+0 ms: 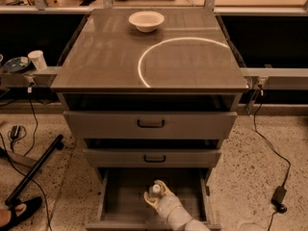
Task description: Place blue plastic bottle into bottom drawer
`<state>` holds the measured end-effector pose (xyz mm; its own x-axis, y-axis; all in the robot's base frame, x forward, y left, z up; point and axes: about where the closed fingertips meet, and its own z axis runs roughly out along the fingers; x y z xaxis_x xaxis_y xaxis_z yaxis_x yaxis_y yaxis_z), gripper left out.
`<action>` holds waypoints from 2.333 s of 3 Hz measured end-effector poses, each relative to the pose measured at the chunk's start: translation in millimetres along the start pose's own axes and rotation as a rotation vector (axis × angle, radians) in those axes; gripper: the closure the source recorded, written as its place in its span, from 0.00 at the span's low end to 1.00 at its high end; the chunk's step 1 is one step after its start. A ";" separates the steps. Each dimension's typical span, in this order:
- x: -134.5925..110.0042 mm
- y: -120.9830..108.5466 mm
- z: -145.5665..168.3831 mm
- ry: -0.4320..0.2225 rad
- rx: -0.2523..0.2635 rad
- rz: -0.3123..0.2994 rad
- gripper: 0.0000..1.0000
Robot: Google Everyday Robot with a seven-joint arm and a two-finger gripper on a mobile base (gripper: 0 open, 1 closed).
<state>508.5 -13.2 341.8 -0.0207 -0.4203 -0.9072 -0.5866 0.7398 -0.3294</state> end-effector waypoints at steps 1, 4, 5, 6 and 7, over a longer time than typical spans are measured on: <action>30.9 11.4 -4.8 0.050 0.039 -0.006 1.00; 44.4 16.2 0.1 0.108 0.066 -0.065 1.00; 50.5 19.7 2.4 0.129 0.078 -0.078 1.00; 54.1 22.2 3.6 0.139 0.083 -0.079 1.00; 62.0 25.8 2.1 0.154 0.083 -0.055 1.00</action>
Offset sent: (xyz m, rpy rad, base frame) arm -0.0177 -0.0129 -0.0455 -0.0513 0.0310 -0.0732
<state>493.8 -19.0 276.6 -0.1176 -0.5320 -0.8385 -0.5217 0.7516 -0.4037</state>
